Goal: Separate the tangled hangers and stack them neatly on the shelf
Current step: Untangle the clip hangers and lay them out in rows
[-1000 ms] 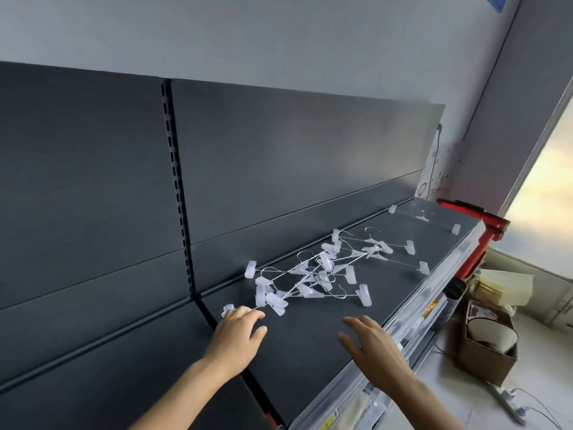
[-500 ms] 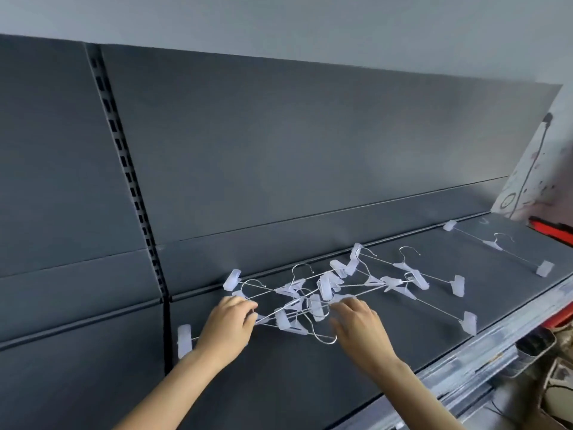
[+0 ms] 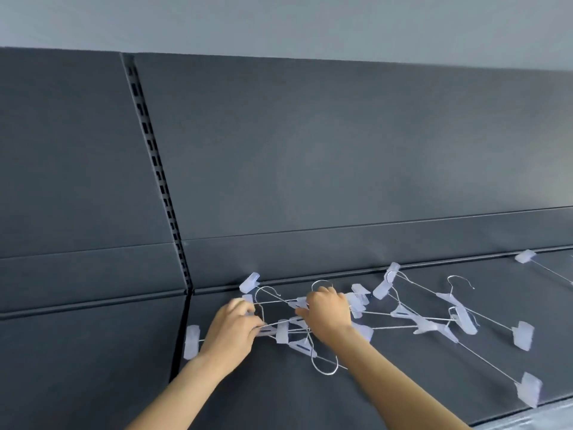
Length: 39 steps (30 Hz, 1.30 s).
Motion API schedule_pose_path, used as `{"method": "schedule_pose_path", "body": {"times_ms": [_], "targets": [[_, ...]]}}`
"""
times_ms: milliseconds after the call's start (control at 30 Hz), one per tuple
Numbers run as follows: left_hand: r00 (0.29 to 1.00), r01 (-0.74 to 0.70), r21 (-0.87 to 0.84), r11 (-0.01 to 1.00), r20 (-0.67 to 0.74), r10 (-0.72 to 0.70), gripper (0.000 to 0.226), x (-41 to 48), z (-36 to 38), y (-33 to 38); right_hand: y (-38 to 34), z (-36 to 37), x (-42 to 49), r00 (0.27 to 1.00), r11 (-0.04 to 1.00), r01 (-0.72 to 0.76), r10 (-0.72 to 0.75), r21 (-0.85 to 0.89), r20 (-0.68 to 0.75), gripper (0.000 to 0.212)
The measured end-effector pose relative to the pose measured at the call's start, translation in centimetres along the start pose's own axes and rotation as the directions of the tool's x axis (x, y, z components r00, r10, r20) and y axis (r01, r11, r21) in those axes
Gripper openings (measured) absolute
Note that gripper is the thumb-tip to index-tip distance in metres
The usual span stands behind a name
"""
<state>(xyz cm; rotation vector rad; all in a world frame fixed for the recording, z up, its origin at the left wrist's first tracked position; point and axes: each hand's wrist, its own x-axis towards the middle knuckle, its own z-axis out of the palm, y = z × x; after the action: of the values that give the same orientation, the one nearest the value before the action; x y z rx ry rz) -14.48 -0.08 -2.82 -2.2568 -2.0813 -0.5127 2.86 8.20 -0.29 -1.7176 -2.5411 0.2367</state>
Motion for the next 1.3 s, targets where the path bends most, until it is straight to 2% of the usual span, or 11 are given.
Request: {"method": "schedule_pose_path", "body": {"times_ms": [133, 233, 367, 567, 633, 733, 800, 867, 1133, 1233, 1300], "targets": [[0.997, 0.012, -0.129, 0.992, -0.074, -0.022, 0.008, -0.2, 0.0, -1.0, 0.2, -0.1, 0.7, 0.998, 0.994, -0.056, 0.054, 0.093, 0.028, 0.022], [0.989, 0.063, -0.205, 0.977, -0.117, -0.088, 0.034, 0.6, -0.4, -0.5, 1.6, -0.9, 0.6, 0.994, 0.979, -0.114, 0.112, 0.167, 0.02, 0.029], [0.988, 0.07, -0.252, 0.965, -0.117, -0.102, 0.024, 2.5, -0.9, 1.1, 2.8, -1.9, 0.1, 0.987, 0.945, -0.155, 0.157, 0.287, 0.017, 0.026], [0.966, 0.258, -0.142, 0.956, 0.045, -0.254, 0.028, 3.3, -0.4, 0.5, 0.5, 0.1, 0.5, 0.991, 0.969, -0.134, 0.128, 0.21, 0.042, 0.038], [0.93, 0.349, -0.067, 0.935, 0.144, -0.337, 0.033, 2.9, -0.4, -0.2, -0.3, 0.7, 0.8, 0.994, 0.98, -0.112, 0.113, 0.166, 0.003, 0.026], [0.888, 0.446, -0.221, 0.867, 0.225, -0.4, 0.023, 2.5, -0.3, -0.7, -0.7, 0.7, 0.8, 0.993, 0.981, -0.114, 0.116, 0.154, -0.004, 0.01], [0.889, 0.457, -0.332, 0.825, 0.194, -0.414, 0.013, 2.5, -0.5, -0.9, -0.2, 0.5, 0.9, 0.989, 0.976, -0.146, 0.149, 0.163, -0.007, 0.01], [0.899, 0.437, -0.378, 0.816, 0.164, -0.406, 0.029, 2.5, -0.5, -1.0, 0.6, 0.2, 0.7, 0.981, 0.958, -0.189, 0.195, 0.217, -0.003, 0.013], [0.909, 0.407, -0.364, 0.838, 0.067, -0.412, 0.02, 2.6, -0.4, -1.5, 3.8, -1.5, -1.1, 0.932, 0.939, -0.269, 0.31, 0.215, -0.187, 0.017], [0.909, 0.404, -0.406, 0.82, 0.075, -0.411, 0.006, 3.1, -0.4, -0.6, 4.4, -2.0, -1.7, 0.928, 0.926, -0.251, 0.313, 0.281, -0.204, 0.019], [0.917, 0.398, -0.443, 0.803, 0.157, -0.367, 0.023, 3.6, -0.5, 0.8, 4.6, -2.0, -2.2, 0.927, 0.912, -0.227, 0.31, 0.341, -0.212, 0.019]]}}
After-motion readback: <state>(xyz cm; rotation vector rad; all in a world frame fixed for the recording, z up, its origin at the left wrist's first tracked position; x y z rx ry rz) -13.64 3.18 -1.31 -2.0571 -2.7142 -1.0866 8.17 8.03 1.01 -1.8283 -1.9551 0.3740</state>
